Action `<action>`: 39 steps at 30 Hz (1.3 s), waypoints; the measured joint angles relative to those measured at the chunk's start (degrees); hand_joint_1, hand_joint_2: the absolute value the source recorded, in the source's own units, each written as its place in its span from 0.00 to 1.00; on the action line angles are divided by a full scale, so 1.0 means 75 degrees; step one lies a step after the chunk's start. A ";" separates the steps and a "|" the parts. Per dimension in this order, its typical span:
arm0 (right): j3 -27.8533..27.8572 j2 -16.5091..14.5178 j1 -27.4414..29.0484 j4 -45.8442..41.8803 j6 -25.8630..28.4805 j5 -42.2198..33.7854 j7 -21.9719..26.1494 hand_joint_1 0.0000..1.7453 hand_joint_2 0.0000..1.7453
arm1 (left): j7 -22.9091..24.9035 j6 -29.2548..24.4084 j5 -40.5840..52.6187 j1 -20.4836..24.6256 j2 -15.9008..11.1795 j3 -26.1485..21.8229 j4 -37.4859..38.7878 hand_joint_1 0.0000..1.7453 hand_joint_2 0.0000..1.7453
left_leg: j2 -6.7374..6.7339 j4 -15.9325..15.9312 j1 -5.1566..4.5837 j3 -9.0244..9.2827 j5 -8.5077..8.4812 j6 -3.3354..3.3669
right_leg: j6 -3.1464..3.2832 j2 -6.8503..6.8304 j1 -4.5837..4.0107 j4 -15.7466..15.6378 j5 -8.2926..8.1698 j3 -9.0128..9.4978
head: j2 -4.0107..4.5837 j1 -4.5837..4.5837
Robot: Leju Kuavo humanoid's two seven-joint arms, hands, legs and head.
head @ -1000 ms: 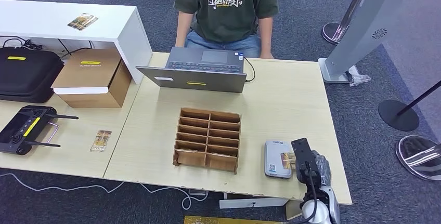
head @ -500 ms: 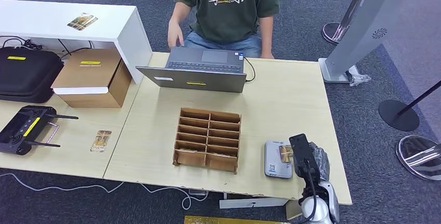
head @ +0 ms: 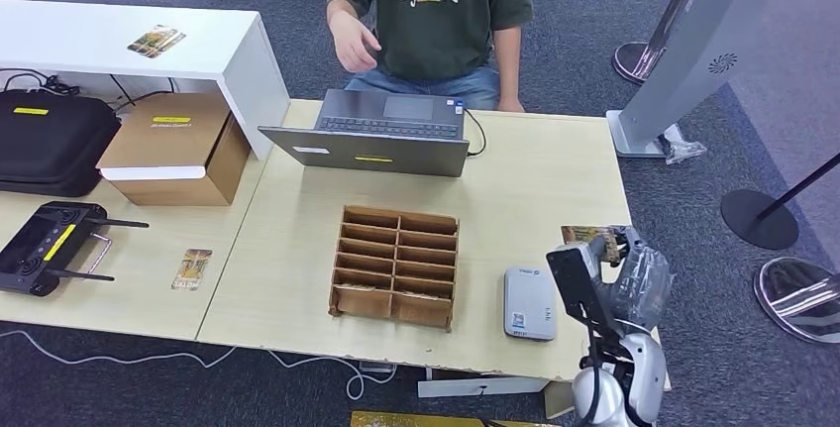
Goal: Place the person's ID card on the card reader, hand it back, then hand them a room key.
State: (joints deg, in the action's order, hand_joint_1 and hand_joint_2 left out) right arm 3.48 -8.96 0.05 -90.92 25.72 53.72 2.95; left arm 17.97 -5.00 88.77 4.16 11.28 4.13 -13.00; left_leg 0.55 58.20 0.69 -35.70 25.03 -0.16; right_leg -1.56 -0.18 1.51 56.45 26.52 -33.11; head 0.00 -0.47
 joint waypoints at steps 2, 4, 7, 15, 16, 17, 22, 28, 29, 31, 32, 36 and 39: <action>-0.0071 0.0000 0.0065 -0.0261 0.0432 0.0678 0.0040 1.00 1.00 | -0.0015 0.0051 0.0002 0.0012 0.0000 0.0000 0.0000 0.00 0.00 | 0.0000 0.0000 0.0000 0.0000 0.0001 -0.0002 | 0.0001 0.0000 0.0000 0.0000 0.0002 0.0000 | 0.0000 0.0000; -0.0138 0.0000 0.0122 -0.0474 0.0827 0.1331 0.0059 1.00 1.00 | -0.0028 0.0111 0.0002 0.0028 0.0000 0.0003 0.0000 0.00 0.00 | 0.0000 0.0000 0.0000 0.0001 0.0004 -0.0004 | 0.0002 0.0000 0.0000 0.0000 0.0003 0.0000 | 0.0000 -0.0001; -0.0184 0.0000 0.0181 -0.0683 0.1391 0.2452 0.0059 1.00 1.00 | -0.0068 0.0205 0.0002 0.0055 0.0000 0.0017 0.0000 0.00 0.00 | 0.0000 0.0000 0.0000 0.0002 0.0004 -0.0005 | 0.0002 0.0001 0.0000 0.0000 0.0003 0.0001 | 0.0000 0.0000; -0.0188 0.0195 0.0115 -0.1282 0.1702 0.4244 0.0741 1.00 1.00 | -0.0211 0.0492 0.0002 0.0154 -0.0028 0.0198 0.0000 0.00 0.00 | 0.0001 0.0000 0.0000 0.0002 0.0004 -0.0005 | 0.0002 -0.0002 0.0001 0.0000 0.0003 0.0003 | 0.0000 0.0001; -0.0092 0.0200 0.0080 -0.1362 0.1702 0.4245 0.1133 1.00 1.00 | -0.0229 0.0510 0.0002 0.0161 -0.0033 0.0210 0.0000 0.00 0.00 | 0.0001 0.0000 -0.0001 0.0002 0.0004 -0.0004 | 0.0002 -0.0001 0.0001 0.0000 0.0003 0.0003 | 0.0000 0.0001; 0.0038 0.0175 0.0039 -0.1434 0.1702 0.4246 0.1593 1.00 1.00 | -0.0243 0.0525 0.0002 0.0167 -0.0036 0.0217 0.0000 0.00 0.00 | 0.0001 0.0000 -0.0001 0.0002 0.0004 -0.0004 | 0.0002 0.0000 0.0001 0.0000 0.0003 0.0003 | 0.0000 0.0001; 0.0826 -0.0139 -0.0320 -0.1630 0.1702 0.4246 0.3387 1.00 1.00 | -0.0285 0.0548 0.0002 0.0179 -0.0052 0.0267 0.0000 0.00 0.00 | 0.0002 0.0000 0.0000 0.0003 0.0004 -0.0004 | 0.0002 -0.0002 0.0001 0.0000 0.0003 0.0003 | 0.0000 -0.0001; 0.1521 -0.0303 -0.0808 -0.1603 0.1699 0.4246 0.4008 1.00 1.00 | -0.0425 0.0615 -0.0006 0.0208 -0.0075 0.0335 0.0000 0.00 0.00 | 0.0002 0.0000 0.0000 0.0002 0.0003 -0.0004 | 0.0002 -0.0001 0.0000 0.0001 0.0003 0.0004 | 0.0000 -0.0001; 0.1558 -0.0303 -0.0867 -0.1573 0.1699 0.4246 0.3989 1.00 1.00 | -0.0489 0.0632 -0.0016 0.0215 -0.0087 0.0342 0.0000 0.00 0.00 | 0.0002 0.0000 0.0000 0.0002 0.0003 -0.0004 | 0.0002 -0.0001 0.0000 0.0001 0.0003 0.0004 | 0.0000 -0.0001; 0.1593 -0.0303 -0.0981 -0.1491 0.1699 0.4246 0.3893 1.00 1.00 | -0.0618 0.0669 -0.0044 0.0229 -0.0123 0.0380 0.0000 0.00 0.00 | 0.0001 0.0000 -0.0001 0.0002 0.0003 -0.0004 | 0.0002 -0.0001 0.0001 0.0001 0.0003 0.0003 | 0.0000 -0.0001; 0.1594 -0.0302 -0.1036 -0.1437 0.1699 0.4247 0.3794 1.00 1.00 | -0.0656 0.0689 -0.0064 0.0237 -0.0140 0.0410 0.0000 0.00 0.00 | 0.0001 0.0000 0.0000 0.0002 0.0003 -0.0004 | 0.0002 -0.0001 0.0000 0.0001 0.0003 0.0004 | 0.0000 0.0000; 0.1316 -0.0082 -0.1275 -0.1038 0.1699 0.4250 0.2647 1.00 1.00 | -0.0713 0.0754 -0.0146 0.0263 -0.0182 0.0536 0.0000 0.00 0.00 | 0.0001 0.0000 0.0000 -0.0002 0.0003 -0.0004 | 0.0002 0.0000 0.0000 0.0002 0.0003 0.0006 | 0.0000 -0.0001; 0.0317 0.0550 -0.1802 -0.0401 0.1697 0.4253 0.0300 1.00 1.00 | -0.0723 0.0779 -0.0143 0.0279 -0.0189 0.0582 0.0000 0.00 0.00 | -0.0007 -0.0001 -0.0003 -0.0005 0.0000 -0.0002 | 0.0002 0.0011 0.0002 0.0005 -0.0004 0.0005 | 0.0000 0.0001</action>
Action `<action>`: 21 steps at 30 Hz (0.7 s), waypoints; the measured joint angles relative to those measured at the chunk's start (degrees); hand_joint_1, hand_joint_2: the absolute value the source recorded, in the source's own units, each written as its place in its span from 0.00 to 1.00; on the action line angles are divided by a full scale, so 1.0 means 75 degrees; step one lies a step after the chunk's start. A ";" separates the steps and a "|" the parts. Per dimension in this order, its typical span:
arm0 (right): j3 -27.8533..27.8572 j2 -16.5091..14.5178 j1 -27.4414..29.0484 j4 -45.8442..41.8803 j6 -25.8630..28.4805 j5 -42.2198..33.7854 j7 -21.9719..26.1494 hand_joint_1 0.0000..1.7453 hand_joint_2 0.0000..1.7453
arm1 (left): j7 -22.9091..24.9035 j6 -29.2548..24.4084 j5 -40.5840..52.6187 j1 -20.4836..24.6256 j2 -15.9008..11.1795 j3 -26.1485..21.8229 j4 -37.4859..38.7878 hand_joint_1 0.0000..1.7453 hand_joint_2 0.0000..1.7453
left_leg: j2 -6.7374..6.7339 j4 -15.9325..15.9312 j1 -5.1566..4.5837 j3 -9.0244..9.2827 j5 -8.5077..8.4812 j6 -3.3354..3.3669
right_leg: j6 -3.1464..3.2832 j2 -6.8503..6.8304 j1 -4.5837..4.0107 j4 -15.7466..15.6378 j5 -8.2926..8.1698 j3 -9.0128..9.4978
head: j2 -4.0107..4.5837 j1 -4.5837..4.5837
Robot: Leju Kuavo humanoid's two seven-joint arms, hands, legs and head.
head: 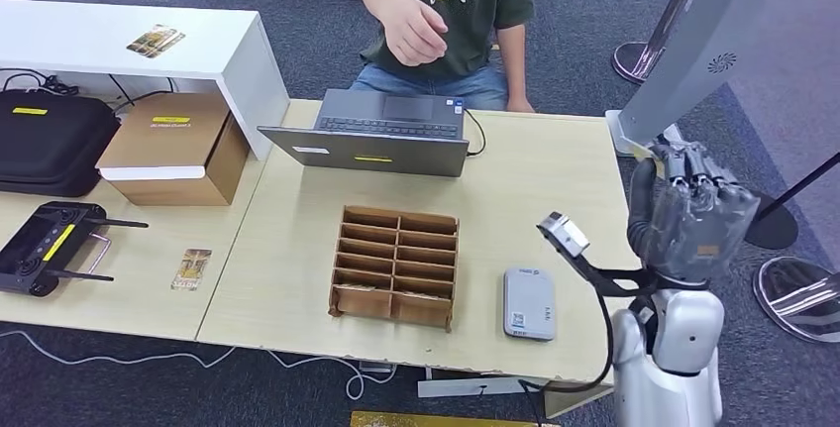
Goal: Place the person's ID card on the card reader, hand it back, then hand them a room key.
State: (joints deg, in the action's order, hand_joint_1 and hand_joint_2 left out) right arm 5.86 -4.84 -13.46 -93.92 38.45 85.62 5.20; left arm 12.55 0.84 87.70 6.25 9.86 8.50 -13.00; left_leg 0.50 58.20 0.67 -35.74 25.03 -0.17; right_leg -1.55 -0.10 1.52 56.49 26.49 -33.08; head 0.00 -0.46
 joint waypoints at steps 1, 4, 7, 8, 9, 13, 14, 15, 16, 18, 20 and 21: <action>-0.0547 0.0278 -0.0284 0.0281 -0.0001 0.0001 -0.0993 1.00 1.00 | -0.0004 0.0014 0.0007 0.0008 -0.0001 0.0013 0.0000 0.00 0.00 | -0.0007 0.0000 -0.0001 0.0003 -0.0002 0.0000 | 0.0000 0.0006 0.0001 0.0000 -0.0003 -0.0001 | 0.0000 0.0000; -0.2226 0.0914 -0.1069 0.1042 -0.0001 0.0004 -0.2833 1.00 1.00 | -0.0033 0.0069 0.0022 0.0034 -0.0009 0.0081 0.0000 0.00 0.00 | -0.0016 0.0002 0.0000 0.0015 -0.0008 -0.0003 | 0.0001 0.0011 0.0002 0.0000 -0.0007 -0.0002 | 0.0000 -0.0001; -0.3466 0.1174 -0.1640 0.1671 -0.0001 0.0004 -0.3328 1.00 1.00 | -0.0070 0.0140 0.0042 0.0064 -0.0017 0.0149 0.0000 0.00 0.00 | -0.0007 0.0003 0.0004 0.0015 -0.0014 -0.0008 | 0.0002 0.0003 -0.0002 0.0005 -0.0008 -0.0001 | 0.0000 -0.0003; -0.3766 0.1194 -0.1830 0.1888 -0.0001 0.0004 -0.3369 1.00 1.00 | -0.0082 0.0171 0.0060 0.0079 -0.0019 0.0163 0.0000 0.00 0.00 | -0.0006 0.0003 0.0005 0.0014 -0.0015 -0.0010 | 0.0002 0.0003 -0.0003 0.0007 -0.0007 -0.0001 | 0.0000 -0.0003; -0.4015 0.1189 -0.2035 0.2117 -0.0001 0.0004 -0.3367 1.00 1.00 | -0.0094 0.0203 0.0080 0.0097 -0.0020 0.0181 0.0000 0.00 0.00 | -0.0006 0.0003 0.0006 0.0014 -0.0016 -0.0011 | 0.0003 0.0005 -0.0004 0.0009 -0.0007 -0.0002 | 0.0000 -0.0002; -0.4628 0.1042 -0.2765 0.3061 -0.0031 0.0003 -0.3118 1.00 1.00 | -0.0159 0.0297 0.0120 0.0142 -0.0023 0.0278 0.0000 0.00 0.00 | 0.0000 0.0002 0.0006 0.0013 -0.0016 -0.0012 | 0.0003 0.0002 -0.0004 0.0013 -0.0005 -0.0006 | 0.0000 -0.0003; -0.4693 0.0988 -0.2892 0.3230 -0.0044 0.0004 -0.3086 1.00 1.00 | -0.0175 0.0306 0.0122 0.0147 -0.0024 0.0297 0.0000 0.00 0.00 | 0.0005 0.0002 0.0006 0.0011 -0.0016 -0.0012 | 0.0003 -0.0003 -0.0004 0.0013 -0.0005 -0.0005 | 0.0000 -0.0001; -0.4756 0.0933 -0.3017 0.3391 -0.0058 0.0004 -0.3075 1.00 1.00 | -0.0186 0.0319 0.0124 0.0151 -0.0025 0.0310 0.0000 0.00 0.00 | 0.0009 0.0002 0.0006 0.0009 -0.0016 -0.0012 | 0.0002 -0.0005 -0.0003 0.0013 -0.0004 -0.0005 | 0.0000 -0.0002; -0.4821 0.0880 -0.3139 0.3550 -0.0071 0.0004 -0.3080 1.00 1.00 | -0.0196 0.0334 0.0125 0.0156 -0.0027 0.0320 0.0000 0.00 0.00 | 0.0010 0.0002 0.0006 0.0009 -0.0016 -0.0012 | 0.0002 -0.0005 -0.0003 0.0013 -0.0004 -0.0006 | 0.0000 -0.0002; -0.4957 0.0790 -0.3368 0.3824 -0.0095 0.0003 -0.3115 1.00 1.00 | -0.0213 0.0360 0.0128 0.0166 -0.0031 0.0329 0.0000 0.00 0.00 | 0.0008 0.0003 0.0005 0.0009 -0.0016 -0.0012 | 0.0002 -0.0001 -0.0003 0.0013 -0.0004 -0.0006 | 0.0000 -0.0003; -0.5058 0.0722 -0.3527 0.4029 -0.0120 0.0002 -0.3177 1.00 1.00 | -0.0217 0.0366 0.0133 0.0170 -0.0032 0.0346 0.0000 0.00 0.00 | 0.0012 0.0003 0.0005 0.0008 -0.0016 -0.0012 | 0.0002 -0.0007 -0.0003 0.0012 -0.0004 -0.0006 | 0.0000 -0.0002; -0.5102 0.0698 -0.3592 0.4117 -0.0135 0.0002 -0.3218 1.00 1.00 | -0.0190 0.0364 0.0137 0.0170 -0.0031 0.0363 0.0000 0.00 0.00 | 0.0015 0.0003 0.0005 0.0007 -0.0016 -0.0012 | 0.0002 -0.0011 -0.0002 0.0012 -0.0003 -0.0006 | 0.0000 -0.0001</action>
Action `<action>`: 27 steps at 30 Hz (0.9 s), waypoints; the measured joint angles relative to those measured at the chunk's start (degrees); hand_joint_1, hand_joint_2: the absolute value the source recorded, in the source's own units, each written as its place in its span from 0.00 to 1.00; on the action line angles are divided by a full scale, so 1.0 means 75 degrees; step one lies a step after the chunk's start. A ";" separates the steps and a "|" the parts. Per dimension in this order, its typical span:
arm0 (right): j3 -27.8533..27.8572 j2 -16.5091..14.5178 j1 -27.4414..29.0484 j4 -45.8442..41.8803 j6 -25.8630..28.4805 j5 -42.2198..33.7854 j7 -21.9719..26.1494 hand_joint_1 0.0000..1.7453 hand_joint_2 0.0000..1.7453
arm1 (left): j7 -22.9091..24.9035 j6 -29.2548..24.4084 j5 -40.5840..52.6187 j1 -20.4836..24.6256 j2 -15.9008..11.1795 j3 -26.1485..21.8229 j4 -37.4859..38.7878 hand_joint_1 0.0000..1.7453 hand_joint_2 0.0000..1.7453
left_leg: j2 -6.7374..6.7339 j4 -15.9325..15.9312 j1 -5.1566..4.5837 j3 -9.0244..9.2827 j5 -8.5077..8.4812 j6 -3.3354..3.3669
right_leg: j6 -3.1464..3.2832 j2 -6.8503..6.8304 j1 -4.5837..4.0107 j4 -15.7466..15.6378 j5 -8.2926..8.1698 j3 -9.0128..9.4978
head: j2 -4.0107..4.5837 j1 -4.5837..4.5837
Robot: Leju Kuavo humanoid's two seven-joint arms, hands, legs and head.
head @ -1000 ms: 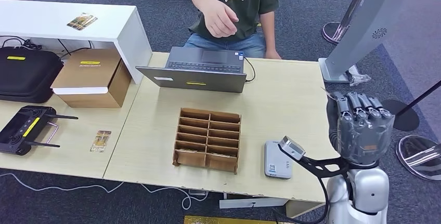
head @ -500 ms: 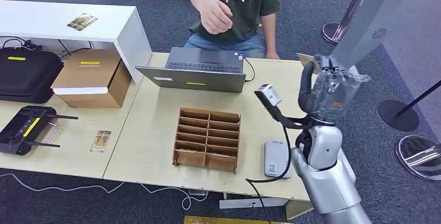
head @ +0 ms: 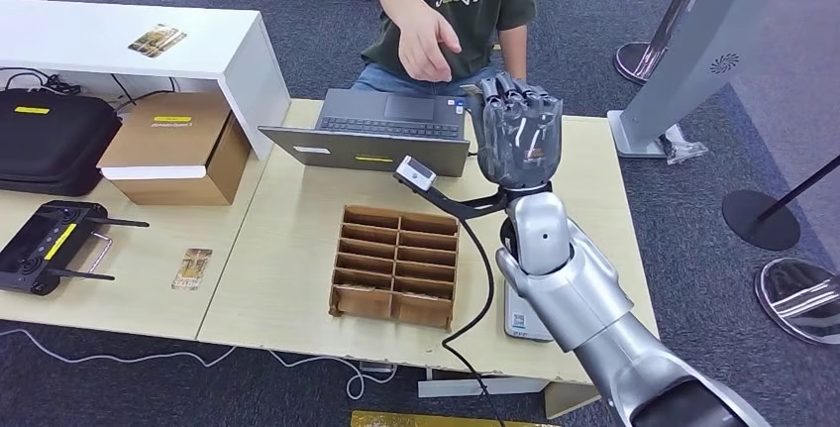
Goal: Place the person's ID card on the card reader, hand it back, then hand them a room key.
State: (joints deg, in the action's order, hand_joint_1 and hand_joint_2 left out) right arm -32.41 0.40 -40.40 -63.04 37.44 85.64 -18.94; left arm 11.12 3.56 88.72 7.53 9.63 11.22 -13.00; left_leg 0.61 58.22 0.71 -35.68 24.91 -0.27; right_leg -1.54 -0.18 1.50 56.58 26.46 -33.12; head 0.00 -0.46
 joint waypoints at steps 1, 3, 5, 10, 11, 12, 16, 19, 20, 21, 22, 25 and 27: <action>-0.0044 -0.0015 -0.0066 0.0079 -0.0014 0.0001 -0.0043 1.00 1.00 | 0.0053 -0.0007 0.0003 0.0000 0.0003 0.0028 0.0000 0.00 0.00 | 0.0002 0.0000 0.0000 0.0000 0.0000 0.0000 | 0.0000 -0.0002 0.0000 0.0000 0.0000 0.0000 | 0.0000 0.0000; -0.0134 -0.0028 -0.0192 0.0223 -0.0034 0.0002 -0.0141 1.00 1.00 | 0.0209 -0.0042 0.0007 0.0000 0.0020 0.0116 0.0000 0.00 0.00 | 0.0002 0.0000 -0.0001 0.0000 0.0000 0.0000 | 0.0000 -0.0001 0.0001 0.0000 0.0000 0.0000 | 0.0000 -0.0001; -0.0213 -0.0031 -0.0293 0.0353 -0.0048 0.0001 -0.0200 1.00 1.00 | 0.0321 -0.0071 0.0008 0.0003 0.0042 0.0206 0.0000 0.00 0.00 | 0.0002 0.0000 -0.0002 0.0000 0.0000 0.0000 | 0.0000 -0.0001 0.0001 0.0000 0.0000 0.0001 | 0.0000 0.0000; -0.0340 -0.0119 -0.0582 0.0792 -0.0066 0.0002 -0.0234 1.00 1.00 | 0.0356 -0.0030 0.0008 0.0040 0.0074 0.0381 0.0000 0.00 0.00 | 0.0002 0.0000 -0.0001 0.0000 0.0000 0.0000 | 0.0000 0.0000 0.0001 0.0000 0.0000 0.0000 | 0.0000 -0.0002; -0.0357 -0.0149 -0.0661 0.0915 -0.0076 0.0002 -0.0241 1.00 1.00 | 0.0356 -0.0017 0.0008 0.0047 0.0078 0.0405 0.0000 0.00 0.00 | 0.0002 0.0000 -0.0001 0.0001 0.0000 0.0000 | 0.0000 0.0001 0.0000 0.0001 0.0000 0.0000 | 0.0000 -0.0001; -0.0366 -0.0183 -0.0737 0.1030 -0.0087 0.0001 -0.0233 1.00 1.00 | 0.0356 -0.0006 0.0008 0.0053 0.0082 0.0426 0.0000 0.00 0.00 | 0.0002 0.0000 0.0000 0.0001 0.0000 0.0000 | 0.0000 0.0001 0.0000 0.0001 0.0000 0.0000 | 0.0000 -0.0001; -0.0371 -0.0361 -0.1058 0.1517 -0.0087 0.0001 -0.0121 1.00 1.00 | 0.0353 0.0031 0.0008 0.0076 0.0087 0.0510 0.0000 0.00 0.00 | 0.0000 0.0000 0.0001 0.0002 -0.0001 -0.0001 | 0.0000 0.0004 0.0000 0.0002 0.0000 0.0000 | 0.0000 -0.0002; -0.0347 -0.0500 -0.1268 0.1891 -0.0061 0.0001 -0.0045 1.00 1.00 | 0.0351 0.0061 0.0008 0.0086 0.0089 0.0532 0.0000 0.00 0.00 | 0.0000 0.0000 0.0001 0.0003 -0.0001 -0.0001 | 0.0000 0.0006 0.0000 0.0002 0.0000 -0.0001 | 0.0000 -0.0001; -0.0332 -0.0544 -0.1326 0.1996 -0.0052 0.0001 -0.0023 1.00 1.00 | 0.0351 0.0065 0.0008 0.0088 0.0090 0.0535 0.0000 0.00 0.00 | 0.0000 0.0000 0.0000 0.0003 -0.0001 -0.0001 | 0.0000 0.0005 0.0000 0.0002 0.0000 -0.0001 | 0.0000 -0.0001; -0.0311 -0.0588 -0.1385 0.2104 -0.0039 0.0000 0.0007 1.00 1.00 | 0.0351 0.0066 0.0007 0.0088 0.0090 0.0537 0.0000 0.00 0.00 | 0.0000 0.0000 0.0000 0.0002 -0.0001 -0.0001 | 0.0000 0.0004 0.0000 0.0002 0.0000 -0.0001 | 0.0000 -0.0001; -0.0288 -0.0635 -0.1448 0.2216 -0.0019 0.0000 0.0034 1.00 1.00 | 0.0351 0.0067 0.0006 0.0089 0.0091 0.0538 0.0000 0.00 0.00 | 0.0001 0.0000 0.0000 0.0002 -0.0001 -0.0001 | 0.0000 0.0002 0.0000 0.0002 0.0000 -0.0001 | 0.0000 -0.0001; -0.0226 -0.0756 -0.1606 0.2517 0.0031 0.0000 0.0074 1.00 1.00 | 0.0351 0.0065 0.0002 0.0089 0.0092 0.0538 0.0000 0.00 0.00 | 0.0003 0.0000 0.0000 0.0001 -0.0001 0.0000 | 0.0000 -0.0003 0.0000 0.0001 0.0000 0.0000 | 0.0000 0.0000; -0.0200 -0.0808 -0.1657 0.2654 0.0037 0.0000 0.0075 1.00 1.00 | 0.0355 0.0060 0.0002 0.0088 0.0092 0.0538 0.0000 0.00 0.00 | 0.0005 0.0001 0.0000 0.0000 -0.0001 -0.0001 | 0.0000 -0.0004 0.0000 0.0001 0.0000 0.0000 | 0.0000 -0.0001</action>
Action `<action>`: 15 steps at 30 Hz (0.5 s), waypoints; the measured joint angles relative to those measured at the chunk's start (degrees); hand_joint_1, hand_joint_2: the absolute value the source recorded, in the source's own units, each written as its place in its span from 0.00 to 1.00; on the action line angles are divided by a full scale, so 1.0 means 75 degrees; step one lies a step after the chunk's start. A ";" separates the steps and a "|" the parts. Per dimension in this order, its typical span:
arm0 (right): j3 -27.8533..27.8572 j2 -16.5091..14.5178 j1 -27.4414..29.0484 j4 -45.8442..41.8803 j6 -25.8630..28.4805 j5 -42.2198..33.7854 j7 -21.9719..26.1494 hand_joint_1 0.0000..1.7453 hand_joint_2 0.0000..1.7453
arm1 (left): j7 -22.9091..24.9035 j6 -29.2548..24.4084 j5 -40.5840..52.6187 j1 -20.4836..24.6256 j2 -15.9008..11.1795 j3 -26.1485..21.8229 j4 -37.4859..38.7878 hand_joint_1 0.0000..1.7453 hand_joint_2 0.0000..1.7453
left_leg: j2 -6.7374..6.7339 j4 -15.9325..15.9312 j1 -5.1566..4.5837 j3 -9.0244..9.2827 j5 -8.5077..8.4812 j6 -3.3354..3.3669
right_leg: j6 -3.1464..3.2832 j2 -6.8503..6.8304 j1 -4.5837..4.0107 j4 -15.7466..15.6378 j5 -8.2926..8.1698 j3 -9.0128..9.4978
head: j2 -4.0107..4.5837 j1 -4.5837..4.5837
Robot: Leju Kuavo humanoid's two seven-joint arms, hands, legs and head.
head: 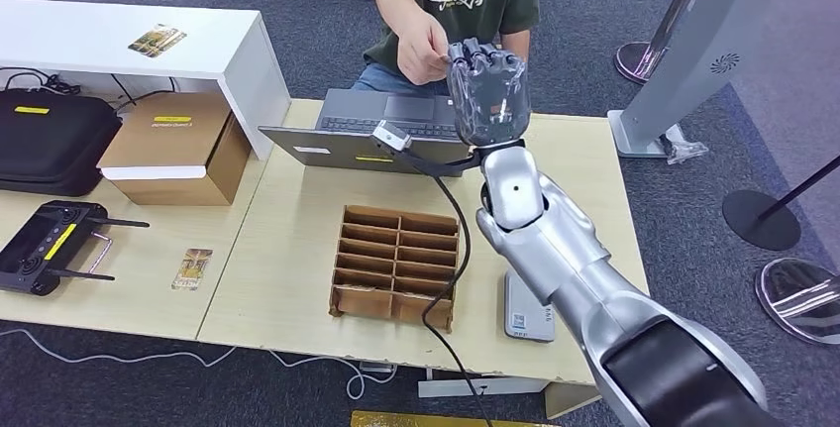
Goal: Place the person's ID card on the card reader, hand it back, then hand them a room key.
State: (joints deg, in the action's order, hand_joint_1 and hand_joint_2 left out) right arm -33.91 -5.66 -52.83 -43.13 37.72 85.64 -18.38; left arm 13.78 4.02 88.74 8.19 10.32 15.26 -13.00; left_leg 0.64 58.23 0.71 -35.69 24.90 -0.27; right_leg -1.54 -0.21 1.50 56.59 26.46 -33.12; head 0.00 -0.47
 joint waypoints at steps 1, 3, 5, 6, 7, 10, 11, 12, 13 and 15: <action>0.0011 -0.0018 -0.0013 0.0050 0.0002 0.0000 -0.0001 1.00 1.00 | 0.0003 -0.0001 0.0000 0.0000 0.0000 0.0000 0.0000 0.00 0.00 | 0.0001 0.0000 0.0000 -0.0001 0.0000 0.0000 | 0.0000 -0.0001 0.0000 0.0000 0.0000 0.0000 | 0.0000 0.0001; 0.0041 -0.0041 -0.0026 0.0135 0.0009 0.0000 -0.0003 1.00 1.00 | 0.0007 -0.0002 0.0000 -0.0001 0.0001 0.0000 0.0000 0.00 0.00 | 0.0003 0.0001 0.0000 -0.0004 0.0000 0.0000 | 0.0000 -0.0003 0.0000 -0.0001 0.0001 -0.0001 | 0.0000 0.0001; 0.0076 -0.0056 -0.0029 0.0207 0.0018 0.0000 -0.0007 1.00 1.00 | 0.0007 -0.0002 0.0000 0.0000 0.0003 0.0000 0.0000 0.00 0.00 | 0.0006 0.0002 -0.0001 -0.0007 0.0001 0.0000 | 0.0000 -0.0006 0.0000 -0.0002 0.0001 -0.0001 | 0.0000 0.0000; 0.0089 -0.0061 -0.0031 0.0244 0.0020 0.0000 -0.0009 1.00 1.00 | 0.0007 -0.0002 0.0000 0.0000 0.0003 0.0000 0.0000 0.00 0.00 | 0.0008 0.0002 -0.0001 -0.0008 0.0001 0.0000 | 0.0000 -0.0008 0.0000 -0.0002 0.0002 -0.0002 | 0.0000 0.0000; 0.0096 -0.0061 -0.0032 0.0278 0.0022 0.0000 -0.0012 0.97 1.00 | 0.0007 -0.0002 0.0000 0.0000 0.0003 0.0000 0.0000 0.00 0.00 | 0.0010 0.0002 -0.0001 -0.0009 0.0001 0.0000 | 0.0000 -0.0010 0.0000 -0.0002 0.0002 -0.0002 | 0.0000 -0.0001; 0.0103 -0.0061 -0.0036 0.0374 0.0034 0.0000 -0.0044 0.25 1.00 | 0.0007 0.0000 0.0000 0.0000 0.0003 0.0000 0.0000 0.00 0.00 | 0.0014 0.0003 -0.0001 -0.0012 0.0002 0.0000 | 0.0000 -0.0015 0.0000 -0.0003 0.0003 -0.0004 | 0.0000 0.0000; 0.0103 -0.0061 -0.0037 0.0401 0.0043 0.0000 -0.0060 0.03 1.00 | 0.0007 0.0001 0.0000 0.0001 0.0003 0.0000 0.0000 0.00 0.00 | 0.0014 0.0003 -0.0001 -0.0013 0.0003 -0.0001 | 0.0000 -0.0015 0.0000 -0.0003 0.0004 -0.0005 | 0.0000 0.0000; 0.0103 -0.0061 -0.0038 0.0425 0.0053 0.0000 -0.0080 0.00 1.00 | 0.0007 0.0001 0.0000 0.0002 0.0003 0.0000 0.0000 0.00 0.00 | 0.0012 0.0003 -0.0001 -0.0013 0.0003 -0.0001 | 0.0000 -0.0013 0.0000 -0.0004 0.0004 -0.0006 | 0.0000 0.0001; 0.0103 -0.0061 -0.0039 0.0445 0.0062 0.0000 -0.0103 0.00 1.00 | 0.0007 0.0002 0.0000 0.0002 0.0003 0.0000 0.0000 0.00 0.00 | 0.0010 0.0003 -0.0001 -0.0013 0.0004 -0.0001 | 0.0000 -0.0011 0.0000 -0.0004 0.0004 -0.0007 | 0.0000 0.0000; 0.0101 -0.0060 -0.0042 0.0479 0.0076 0.0000 -0.0154 0.00 1.00 | 0.0007 0.0006 0.0001 0.0004 0.0003 0.0000 0.0000 0.00 0.00 | 0.0006 0.0003 -0.0001 -0.0012 0.0004 -0.0001 | 0.0000 -0.0005 0.0000 -0.0004 0.0004 -0.0009 | 0.0000 0.0000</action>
State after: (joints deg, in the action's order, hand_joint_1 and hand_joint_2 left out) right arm -33.15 -6.11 -53.15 -39.54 38.29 85.64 -19.53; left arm 13.84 4.06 88.75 8.22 10.34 15.26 -13.00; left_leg 0.69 58.25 0.70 -35.77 24.93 -0.28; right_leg -1.54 -0.25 1.50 56.56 26.49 -33.18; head 0.00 -0.47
